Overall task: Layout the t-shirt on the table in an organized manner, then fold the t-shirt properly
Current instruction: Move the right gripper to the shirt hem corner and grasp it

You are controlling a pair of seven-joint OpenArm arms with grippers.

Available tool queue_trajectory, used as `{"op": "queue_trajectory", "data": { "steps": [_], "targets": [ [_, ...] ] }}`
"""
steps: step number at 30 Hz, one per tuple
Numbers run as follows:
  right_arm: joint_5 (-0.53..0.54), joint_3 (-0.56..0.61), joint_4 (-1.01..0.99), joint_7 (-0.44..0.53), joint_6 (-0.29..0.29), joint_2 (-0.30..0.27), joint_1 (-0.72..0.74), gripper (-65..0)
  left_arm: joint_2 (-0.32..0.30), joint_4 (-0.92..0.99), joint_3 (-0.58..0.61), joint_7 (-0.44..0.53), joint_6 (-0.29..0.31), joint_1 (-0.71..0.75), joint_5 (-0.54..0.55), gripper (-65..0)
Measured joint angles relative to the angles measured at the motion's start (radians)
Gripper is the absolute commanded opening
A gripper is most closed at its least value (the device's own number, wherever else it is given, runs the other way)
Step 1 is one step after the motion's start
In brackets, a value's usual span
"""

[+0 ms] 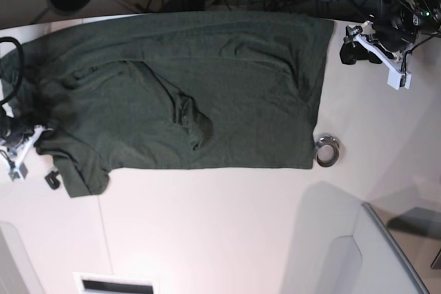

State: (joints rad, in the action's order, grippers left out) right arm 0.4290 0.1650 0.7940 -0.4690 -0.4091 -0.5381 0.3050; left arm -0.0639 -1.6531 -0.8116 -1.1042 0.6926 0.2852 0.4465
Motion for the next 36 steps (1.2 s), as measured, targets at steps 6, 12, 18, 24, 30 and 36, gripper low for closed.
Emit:
{"op": "queue_trajectory", "data": {
  "steps": [6,12,18,24,30,36],
  "targets": [
    [0.002,-0.069,0.140,-0.055,-0.003,0.005,-0.087,-64.2,-0.008,0.002,0.000,0.000,0.000,0.003,-0.001,-21.6],
    [0.002,-0.168,0.362,-0.153,-0.002,0.007,-0.187,-64.2,-0.011,0.004,-0.001,0.000,0.000,0.002,-0.001,-21.6],
    [-0.004,-0.255,0.571,-0.281,0.000,0.022,-0.304,-64.2,-0.011,0.004,0.000,0.000,0.000,0.001,0.000,-21.6],
    [0.006,-0.307,0.645,-0.333,-0.005,0.057,-0.356,-64.2,-0.011,0.004,0.000,0.000,0.000,0.001,-0.001,-21.6],
    [0.003,-0.307,0.640,-0.344,-0.003,0.094,-0.389,-64.2,-0.012,0.004,0.000,0.000,0.000,0.001,-0.002,-21.6],
    [-0.008,-0.312,0.639,-0.407,0.001,0.135,-0.408,-62.6,-0.012,0.004,0.000,0.003,0.000,0.000,-0.106,-21.6]
  ]
}}
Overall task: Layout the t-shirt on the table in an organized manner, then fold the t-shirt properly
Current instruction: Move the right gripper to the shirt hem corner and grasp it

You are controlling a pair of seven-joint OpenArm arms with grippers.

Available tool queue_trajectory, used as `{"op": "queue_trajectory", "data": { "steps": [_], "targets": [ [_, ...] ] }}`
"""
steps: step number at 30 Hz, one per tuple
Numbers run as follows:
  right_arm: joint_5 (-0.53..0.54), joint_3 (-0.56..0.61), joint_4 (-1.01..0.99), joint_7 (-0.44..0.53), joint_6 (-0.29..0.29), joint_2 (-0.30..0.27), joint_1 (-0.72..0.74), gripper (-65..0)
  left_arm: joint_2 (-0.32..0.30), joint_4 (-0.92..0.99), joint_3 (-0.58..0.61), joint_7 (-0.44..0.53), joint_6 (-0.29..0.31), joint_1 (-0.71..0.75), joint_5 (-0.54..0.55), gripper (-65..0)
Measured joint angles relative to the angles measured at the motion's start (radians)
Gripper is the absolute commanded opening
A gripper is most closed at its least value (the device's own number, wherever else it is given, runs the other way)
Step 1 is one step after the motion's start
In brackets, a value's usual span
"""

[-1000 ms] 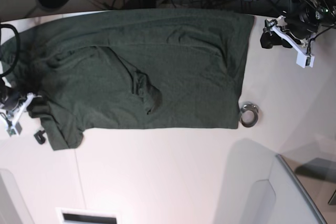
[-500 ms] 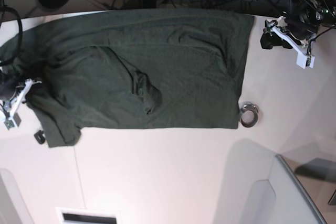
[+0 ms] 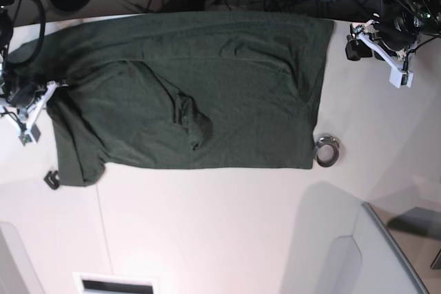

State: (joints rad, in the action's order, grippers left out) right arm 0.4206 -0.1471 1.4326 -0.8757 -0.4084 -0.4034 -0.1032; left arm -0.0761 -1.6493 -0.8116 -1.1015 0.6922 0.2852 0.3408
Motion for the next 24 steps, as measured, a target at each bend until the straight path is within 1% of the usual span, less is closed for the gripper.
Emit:
{"op": "queue_trajectory", "data": {
  "steps": [1,2,3,5,6,8,10,12,14,16,17,18,19,21,22,23,24],
  "targets": [
    [0.003,-0.006,0.000,-0.017,-0.001,0.010,0.002,-59.7,0.000,0.000,0.000,0.010,0.000,0.002,-0.013,-21.6],
    [0.018,-0.024,0.000,-0.042,-0.005,0.021,0.005,-54.6,0.002,0.000,0.000,0.039,0.000,0.004,-0.019,-21.6],
    [0.023,-0.048,0.001,-0.069,-0.005,0.027,0.009,-47.7,0.003,0.000,0.000,0.068,0.000,0.003,-0.019,-21.6],
    [0.017,-0.088,0.014,-0.139,-0.003,0.026,0.018,-36.6,0.000,0.000,-0.002,0.085,0.000,0.003,-0.018,-21.6],
    [0.003,-0.110,0.042,-0.149,0.002,0.022,0.018,-33.3,0.000,0.000,-0.006,0.085,0.000,0.003,-0.017,-21.6],
    [0.000,-0.159,0.131,-0.175,0.000,0.017,0.017,-33.0,0.002,0.000,-0.008,0.084,0.000,0.010,-0.019,-21.6],
    [0.010,-0.193,0.202,-0.181,-0.001,0.014,0.034,-33.0,0.003,0.000,-0.007,0.080,0.000,0.012,-0.019,-21.6],
    [0.016,-0.192,0.199,-0.180,-0.004,0.019,0.090,-33.0,-0.002,0.001,-0.007,0.080,0.000,0.006,-0.019,-21.6],
    [0.022,-0.181,0.079,-0.153,-0.012,0.014,0.192,-33.0,0.000,0.001,-0.004,0.081,0.000,0.000,-0.020,-21.6],
    [-0.003,-0.146,-0.132,-0.092,0.005,0.003,0.319,-33.0,0.002,0.001,0.001,0.081,0.001,0.000,-0.013,-21.6],
    [-0.026,-0.113,-0.246,-0.042,-0.002,-0.006,0.377,-33.2,0.004,0.001,-0.001,0.080,0.000,-0.001,-0.019,-21.6],
    [-0.027,-0.066,-0.362,0.021,-0.008,-0.013,0.430,-34.5,0.005,0.001,-0.001,0.080,0.000,0.000,-0.022,-21.6],
    [-0.051,-0.024,-0.454,0.074,-0.002,-0.011,0.473,-38.1,0.006,0.001,-0.001,0.080,0.000,0.002,-0.019,-21.6],
    [-0.074,0.050,-0.590,0.172,-0.003,-0.003,0.537,-51.9,0.006,0.001,-0.004,0.080,0.000,0.002,-0.019,-21.6],
    [-0.054,0.079,-0.640,0.244,-0.006,0.000,0.560,-60.5,0.003,0.001,-0.006,0.081,0.000,0.002,-0.019,-21.6],
    [-0.053,0.102,-0.680,0.282,-0.017,0.005,0.587,-65.0,0.000,0.001,-0.007,0.080,0.000,0.004,-0.020,-21.6],
    [-0.054,0.123,-0.737,0.307,-0.019,0.006,0.621,-65.0,0.000,0.001,-0.010,0.081,0.000,0.007,-0.019,-21.6]
  ]
}}
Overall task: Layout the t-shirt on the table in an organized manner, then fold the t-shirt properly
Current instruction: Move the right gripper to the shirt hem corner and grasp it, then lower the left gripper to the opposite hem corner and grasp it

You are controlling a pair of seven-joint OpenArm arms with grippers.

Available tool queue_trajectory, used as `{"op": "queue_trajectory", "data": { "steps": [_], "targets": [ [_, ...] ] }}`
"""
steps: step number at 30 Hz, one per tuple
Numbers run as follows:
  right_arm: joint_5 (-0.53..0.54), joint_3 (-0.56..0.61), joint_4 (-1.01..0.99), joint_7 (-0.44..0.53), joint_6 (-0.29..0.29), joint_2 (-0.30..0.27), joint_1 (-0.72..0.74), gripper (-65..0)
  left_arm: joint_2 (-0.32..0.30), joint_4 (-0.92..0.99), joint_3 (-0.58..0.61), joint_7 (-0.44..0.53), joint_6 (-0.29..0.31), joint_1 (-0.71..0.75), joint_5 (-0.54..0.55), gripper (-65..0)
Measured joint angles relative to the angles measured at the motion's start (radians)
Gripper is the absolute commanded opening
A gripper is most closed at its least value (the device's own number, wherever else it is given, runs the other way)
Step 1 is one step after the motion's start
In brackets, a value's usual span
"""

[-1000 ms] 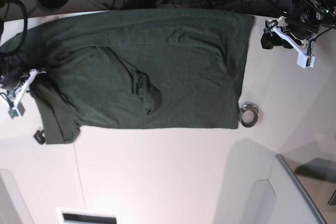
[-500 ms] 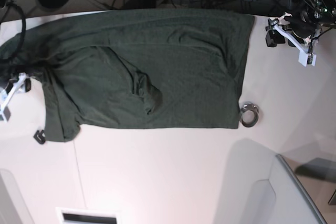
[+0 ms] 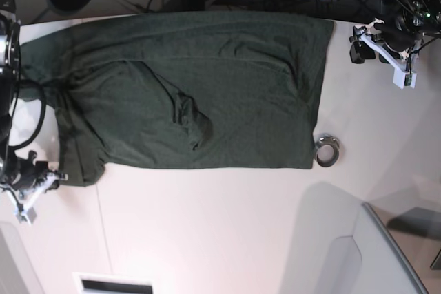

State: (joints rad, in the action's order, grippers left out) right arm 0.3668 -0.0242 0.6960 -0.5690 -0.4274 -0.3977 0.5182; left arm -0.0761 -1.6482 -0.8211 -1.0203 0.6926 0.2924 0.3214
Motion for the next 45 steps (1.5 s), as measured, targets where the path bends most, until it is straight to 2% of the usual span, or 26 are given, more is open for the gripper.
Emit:
{"op": "queue_trajectory", "data": {
  "steps": [1,8,12,13,15,18,19,20,22,23,24,25,26,28,29,30,31,32,33,34,35,37,38,42,43,45],
  "targets": [
    [-0.004,0.018,-0.058,0.036,0.007,-0.001,0.037,-62.6,0.000,0.000,0.000,-0.001,0.000,0.002,-0.001,-21.6],
    [-0.007,0.120,-0.424,0.267,0.022,0.019,0.188,-63.5,0.003,0.000,0.000,0.000,0.000,0.005,0.003,-21.6],
    [-0.010,0.156,-0.469,0.309,0.029,0.032,0.174,-63.3,0.003,0.000,0.000,-0.001,0.000,0.005,0.000,-21.6],
    [-0.007,0.158,-0.468,0.325,0.067,0.033,0.172,-63.3,0.003,0.000,0.000,0.000,0.000,0.005,0.001,-21.6],
    [-0.006,0.165,-0.466,0.393,0.198,0.032,0.166,-62.1,0.003,0.000,0.000,0.003,0.000,0.014,0.004,-21.6],
    [-0.004,0.218,-0.474,0.466,0.445,0.027,0.163,-57.5,0.003,0.000,0.000,-0.001,0.000,0.029,0.000,-21.6],
    [-0.005,0.239,-0.481,0.484,0.492,0.024,0.163,-57.0,0.004,0.000,-0.002,-0.003,0.000,0.029,0.000,-21.6],
    [-0.003,0.260,-0.483,0.491,0.509,0.017,0.162,-57.0,0.006,0.000,-0.002,0.000,0.000,0.029,0.000,-21.6],
    [-0.001,0.285,-0.481,0.492,0.509,0.007,0.165,-57.2,0.006,0.000,-0.002,0.000,0.000,0.026,0.000,-21.6],
    [-0.002,0.295,-0.481,0.489,0.488,0.004,0.169,-57.2,0.006,0.000,-0.002,0.000,0.000,0.026,0.000,-21.6],
    [-0.002,0.296,-0.480,0.475,0.433,0.003,0.177,-57.9,0.006,0.000,-0.002,0.000,0.000,0.027,0.000,-21.6],
    [-0.003,0.293,-0.468,0.432,0.347,0.003,0.180,-60.5,0.006,0.000,-0.002,0.000,0.000,0.029,0.000,-21.6],
    [-0.005,0.290,-0.433,0.386,0.245,0.004,0.179,-63.8,0.006,0.000,-0.002,0.000,0.000,0.033,0.000,-21.6],
    [0.040,0.231,-0.339,0.304,-0.008,0.012,0.161,-65.0,0.003,0.000,-0.002,0.001,0.000,0.038,0.001,-21.6],
    [0.060,0.195,-0.312,0.269,-0.073,0.019,0.154,-64.5,0.003,0.000,-0.002,0.000,0.000,0.039,0.000,-21.6],
    [0.068,0.152,-0.306,0.262,-0.076,0.031,0.155,-64.1,0.003,0.000,-0.002,0.000,0.000,0.040,0.000,-21.6],
    [0.058,0.114,-0.313,0.267,0.010,0.041,0.163,-64.2,0.003,0.000,-0.002,0.000,0.000,0.040,0.000,-21.6],
    [0.029,0.084,-0.336,0.270,0.165,0.047,0.179,-64.2,0.003,0.000,-0.002,-0.001,0.000,0.040,-0.001,-21.6],
    [-0.014,0.078,-0.352,0.258,0.370,0.047,0.186,-64.2,0.003,0.000,-0.003,0.000,0.000,0.040,0.000,-21.6],
    [-0.079,0.080,-0.350,0.252,0.527,0.043,0.190,-64.2,0.003,0.000,-0.003,0.001,0.000,0.041,0.001,-21.6],
    [-0.129,0.097,-0.336,0.254,0.573,0.026,0.182,-64.2,0.006,0.000,-0.002,0.000,0.000,0.040,0.001,-21.6],
    [-0.176,0.133,-0.278,0.232,0.510,0.016,0.156,-64.2,0.007,0.000,-0.002,0.000,0.000,0.040,0.001,-21.6],
    [-0.168,0.136,-0.234,0.205,0.428,0.024,0.138,-64.2,0.007,0.000,-0.002,0.000,0.000,0.040,0.001,-21.6],
    [-0.058,0.091,0.026,-0.007,0.016,0.100,0.035,-63.8,0.003,0.000,-0.002,-0.001,0.000,0.039,0.000,-21.6],
    [-0.034,0.082,0.096,-0.052,-0.063,0.105,0.010,-63.8,0.001,0.000,-0.002,0.001,0.000,0.038,0.000,-21.6],
    [-0.024,0.063,0.240,-0.158,-0.178,0.096,-0.039,-63.6,-0.001,0.000,-0.002,0.000,0.000,0.037,0.000,-21.6]
  ]
}}
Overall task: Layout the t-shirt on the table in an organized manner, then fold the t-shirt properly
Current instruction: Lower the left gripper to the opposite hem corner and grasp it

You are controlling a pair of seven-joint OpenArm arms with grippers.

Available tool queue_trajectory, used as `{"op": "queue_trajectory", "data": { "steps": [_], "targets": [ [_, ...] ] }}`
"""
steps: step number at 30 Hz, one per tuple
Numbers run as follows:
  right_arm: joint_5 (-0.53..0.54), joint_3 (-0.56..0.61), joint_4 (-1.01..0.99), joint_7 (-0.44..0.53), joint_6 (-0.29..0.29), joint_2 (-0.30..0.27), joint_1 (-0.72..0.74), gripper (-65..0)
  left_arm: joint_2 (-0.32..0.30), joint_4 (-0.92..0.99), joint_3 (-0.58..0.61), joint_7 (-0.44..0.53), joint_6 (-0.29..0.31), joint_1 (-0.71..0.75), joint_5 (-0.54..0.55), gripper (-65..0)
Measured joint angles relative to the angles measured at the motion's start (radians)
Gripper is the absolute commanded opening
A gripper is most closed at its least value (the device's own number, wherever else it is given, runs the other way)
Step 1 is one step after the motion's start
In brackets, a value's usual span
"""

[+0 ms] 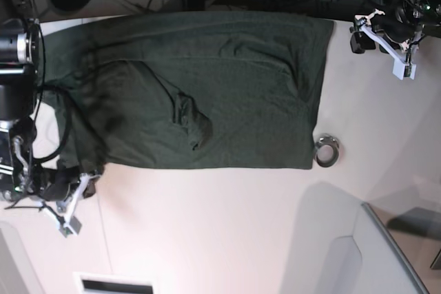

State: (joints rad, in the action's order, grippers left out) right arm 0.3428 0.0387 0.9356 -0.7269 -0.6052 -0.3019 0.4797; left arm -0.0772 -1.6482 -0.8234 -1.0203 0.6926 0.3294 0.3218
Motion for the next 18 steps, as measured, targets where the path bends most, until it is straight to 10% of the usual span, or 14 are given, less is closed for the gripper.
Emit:
{"op": "queue_trajectory", "data": {
  "steps": [3,9,18],
  "targets": [
    [-0.038,-0.008,0.214,-0.159,0.018,0.008,-0.056,-63.2,0.005,0.000,0.002,0.000,0.000,-0.007,0.002,-21.6],
    [0.001,0.012,0.426,-0.306,-0.006,0.215,-0.135,-51.2,-0.003,-0.004,0.051,-0.006,-0.004,-0.031,-0.028,-21.6],
    [-0.016,-0.006,0.473,-0.311,0.002,0.206,-0.224,-49.5,-0.008,0.194,0.246,-0.004,-0.003,-0.323,-0.014,-21.6]
  ]
}}
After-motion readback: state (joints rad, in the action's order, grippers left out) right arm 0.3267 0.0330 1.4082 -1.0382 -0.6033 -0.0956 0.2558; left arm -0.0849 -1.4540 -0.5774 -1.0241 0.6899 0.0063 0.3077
